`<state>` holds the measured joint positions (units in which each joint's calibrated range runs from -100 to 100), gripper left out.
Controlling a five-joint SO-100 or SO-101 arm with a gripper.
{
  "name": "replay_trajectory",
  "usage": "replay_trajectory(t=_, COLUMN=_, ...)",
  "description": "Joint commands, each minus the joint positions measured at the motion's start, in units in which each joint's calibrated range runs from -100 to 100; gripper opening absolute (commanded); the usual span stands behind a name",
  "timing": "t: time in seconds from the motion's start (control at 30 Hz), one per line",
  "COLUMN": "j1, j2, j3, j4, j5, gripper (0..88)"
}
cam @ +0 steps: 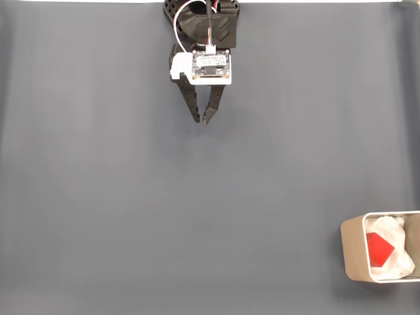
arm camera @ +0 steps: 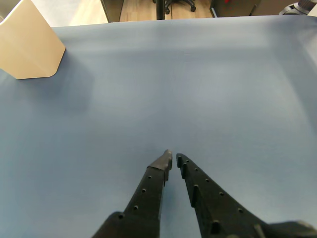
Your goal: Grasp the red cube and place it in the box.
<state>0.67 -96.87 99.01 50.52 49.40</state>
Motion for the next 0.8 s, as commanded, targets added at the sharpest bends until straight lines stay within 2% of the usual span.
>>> replay_trajectory(t=0.0, j1=-0.24, j2=-2.87, j3=0.81, j4=4.48, j5=-0.34, gripper=0.0)
replay_trajectory(t=0.43, j1=0.04, j2=-2.95, j3=0.81, j4=17.11, j5=-0.93, gripper=0.0)
replay_trajectory(t=0.77, j1=-0.1, j2=-3.04, j3=0.81, j4=21.86, j5=-0.59, gripper=0.0)
